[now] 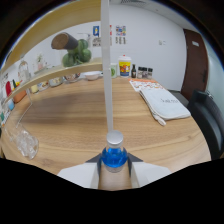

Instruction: Make me a cup of Mount Fuji.

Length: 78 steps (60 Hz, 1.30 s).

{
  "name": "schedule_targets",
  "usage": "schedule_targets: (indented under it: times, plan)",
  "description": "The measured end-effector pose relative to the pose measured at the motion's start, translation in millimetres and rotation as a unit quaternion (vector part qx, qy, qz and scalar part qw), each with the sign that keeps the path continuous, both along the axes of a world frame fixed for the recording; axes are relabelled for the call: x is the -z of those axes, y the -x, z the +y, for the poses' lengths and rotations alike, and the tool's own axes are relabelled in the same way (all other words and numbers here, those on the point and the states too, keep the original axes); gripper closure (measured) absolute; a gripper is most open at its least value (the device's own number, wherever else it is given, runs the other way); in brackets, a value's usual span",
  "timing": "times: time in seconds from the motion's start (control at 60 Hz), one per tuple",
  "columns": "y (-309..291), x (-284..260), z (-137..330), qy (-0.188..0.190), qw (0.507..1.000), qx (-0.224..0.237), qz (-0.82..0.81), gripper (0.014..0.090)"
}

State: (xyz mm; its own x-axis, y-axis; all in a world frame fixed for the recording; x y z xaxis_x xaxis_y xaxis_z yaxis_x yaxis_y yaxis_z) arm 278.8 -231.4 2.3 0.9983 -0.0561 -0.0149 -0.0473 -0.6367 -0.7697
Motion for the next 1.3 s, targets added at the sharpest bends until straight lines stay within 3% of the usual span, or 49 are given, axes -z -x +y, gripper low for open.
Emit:
schedule_targets:
  times: [0.083, 0.15, 0.167, 0.317, 0.45, 0.65, 0.833, 1.033, 1.3]
  plan:
    - [-2.3, -8.7, -5.9, -0.001, 1.000, 0.012, -0.009, 0.0490]
    - [-0.4, -25.9, -12.7, -0.008, 1.000, 0.022, -0.010, 0.0218]
    - [-0.4, -31.7, -14.6, -0.012, 1.000, 0.027, -0.011, 0.0190]
    - [24.5, -98.1, -29.8, -0.064, 0.996, 0.059, 0.003, 0.0193]
    - [86.9, -141.7, -38.3, -0.110, 0.993, 0.036, 0.026, 0.0197]
    - [192.3, -148.3, -31.6, -0.119, 0.992, 0.000, 0.046, 0.0197]
    - [249.9, -154.3, -8.7, -0.116, 0.993, -0.006, 0.032, 0.0196]
    - [301.1, -252.4, 11.7, -0.147, 0.989, 0.001, 0.029, 0.0192]
    - [349.8, -375.1, 56.5, -0.220, 0.975, -0.019, 0.028, 0.0190]
